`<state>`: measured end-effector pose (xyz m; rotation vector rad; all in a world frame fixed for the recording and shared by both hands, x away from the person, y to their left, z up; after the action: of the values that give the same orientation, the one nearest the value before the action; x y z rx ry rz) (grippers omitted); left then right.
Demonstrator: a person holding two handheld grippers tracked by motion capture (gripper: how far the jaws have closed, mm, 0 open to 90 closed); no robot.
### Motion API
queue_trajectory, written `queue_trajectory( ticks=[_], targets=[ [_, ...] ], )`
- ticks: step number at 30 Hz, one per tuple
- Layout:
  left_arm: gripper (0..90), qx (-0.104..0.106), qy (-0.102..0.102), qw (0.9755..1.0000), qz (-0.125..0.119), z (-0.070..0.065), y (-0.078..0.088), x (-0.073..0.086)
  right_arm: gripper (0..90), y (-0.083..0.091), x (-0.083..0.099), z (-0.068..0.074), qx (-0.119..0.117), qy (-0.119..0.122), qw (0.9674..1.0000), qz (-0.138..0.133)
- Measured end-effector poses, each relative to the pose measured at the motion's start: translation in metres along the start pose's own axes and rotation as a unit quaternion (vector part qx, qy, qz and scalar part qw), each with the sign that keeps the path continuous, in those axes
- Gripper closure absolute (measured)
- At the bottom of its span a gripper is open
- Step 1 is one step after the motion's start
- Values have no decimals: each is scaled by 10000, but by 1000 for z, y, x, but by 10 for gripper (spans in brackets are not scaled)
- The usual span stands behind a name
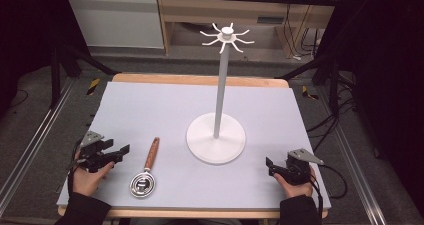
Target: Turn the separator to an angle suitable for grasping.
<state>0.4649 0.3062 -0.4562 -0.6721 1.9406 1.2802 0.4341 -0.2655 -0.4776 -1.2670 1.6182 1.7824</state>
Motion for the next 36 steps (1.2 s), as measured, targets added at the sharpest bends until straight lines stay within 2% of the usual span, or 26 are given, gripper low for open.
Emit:
queue_trajectory(
  ticks=[4,6,15,25,27,28,36],
  targets=[
    [313,-13,-33,10000,-7,-5,5,-3,162,0,2,-1,21,37,10000,56],
    [319,7,-115,9999,14,-10,8,-3,170,0,2,-1,-8,17,10000,59],
    [325,-16,-253,9997,26,-20,10,-5,174,2,2,0,53,-2,10000,30],
    [320,-7,-352,9993,102,-28,8,-6,173,0,2,3,-72,65,9999,87],
    [320,-3,-367,9993,98,-30,7,-5,178,-1,2,4,-149,105,9998,126],
    [318,-6,-379,9992,94,-31,7,-5,187,-2,2,4,-147,199,9996,124],
    [313,22,-491,9986,176,-39,4,-5,185,-2,2,5,-203,185,9995,155]
  ],
)
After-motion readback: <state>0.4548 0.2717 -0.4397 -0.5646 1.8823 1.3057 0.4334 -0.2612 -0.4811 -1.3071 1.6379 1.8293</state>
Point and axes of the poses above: each handheld gripper's, and its own axes: y roughly backward along the jaws, x roughly out of its underside, z roughly to its left, the point moved 1 cm from there along -y, roughly forward along the jaws, and after that the axes turned 10 degrees about y, right-handed, at the moved point
